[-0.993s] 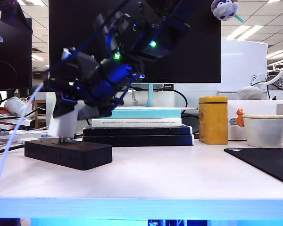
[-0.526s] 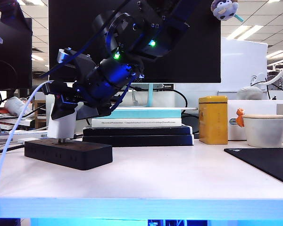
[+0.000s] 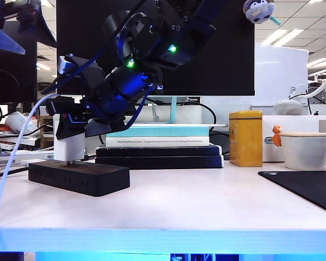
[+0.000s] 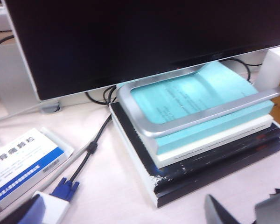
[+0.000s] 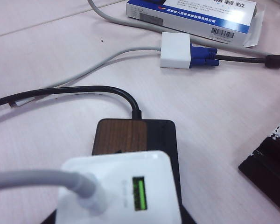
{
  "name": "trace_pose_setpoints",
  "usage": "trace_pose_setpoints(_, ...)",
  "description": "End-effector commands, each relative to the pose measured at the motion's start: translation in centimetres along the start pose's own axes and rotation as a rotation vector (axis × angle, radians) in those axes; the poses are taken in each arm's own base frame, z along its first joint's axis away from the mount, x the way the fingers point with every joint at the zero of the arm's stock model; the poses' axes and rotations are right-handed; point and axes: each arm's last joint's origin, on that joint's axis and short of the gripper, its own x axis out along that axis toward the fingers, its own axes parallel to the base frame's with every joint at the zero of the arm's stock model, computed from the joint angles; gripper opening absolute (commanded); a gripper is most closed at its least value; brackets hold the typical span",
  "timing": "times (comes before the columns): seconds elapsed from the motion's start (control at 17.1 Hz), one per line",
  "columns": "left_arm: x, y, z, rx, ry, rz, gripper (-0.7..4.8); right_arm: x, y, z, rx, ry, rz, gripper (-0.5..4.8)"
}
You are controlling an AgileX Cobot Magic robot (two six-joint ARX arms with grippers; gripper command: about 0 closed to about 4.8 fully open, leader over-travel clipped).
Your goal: Plug the white charger into the left socket.
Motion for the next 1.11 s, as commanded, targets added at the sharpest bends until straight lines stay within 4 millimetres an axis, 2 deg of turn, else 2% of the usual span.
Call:
trace_pose_setpoints(0.06, 0.0, 0.2, -0.3, -0.007, 0.041, 0.059, 0.09, -0.1, 0.1, 0.3, 0.007, -0.003, -0.028, 2.55)
trace_pose_setpoints(0.12, 0.1, 0.2, -0.4, -0.007, 0.047, 0.065, -0.14, -0.1, 0.1, 0.3, 0.016, -0.009, -0.036, 2.55)
trace_pose_setpoints(0.35, 1.4, 0.3, -2.1, -0.055, 0.118, -0.188, -0.05, -0.1, 0.1, 0.5, 0.022, -0.029, -0.038, 2.55)
trace_pose_setpoints(0.53, 2.7, 0.4, -4.1, -0.091, 0.215, -0.274, -0.05, -0.1, 0.0, 0.5, 0.023, -0.029, -0.039, 2.55)
trace_pose_setpoints(0.7, 3.5, 0.7, -5.6, -0.11, 0.244, -0.43, -0.05, -0.1, 0.0, 0.5, 0.025, -0.029, -0.038, 2.55)
trace_pose_setpoints(1.11, 3.5, 1.0, -5.9, -0.088, 0.246, -0.454, -0.05, -0.1, 0.0, 0.5, 0.025, -0.03, -0.038, 2.55)
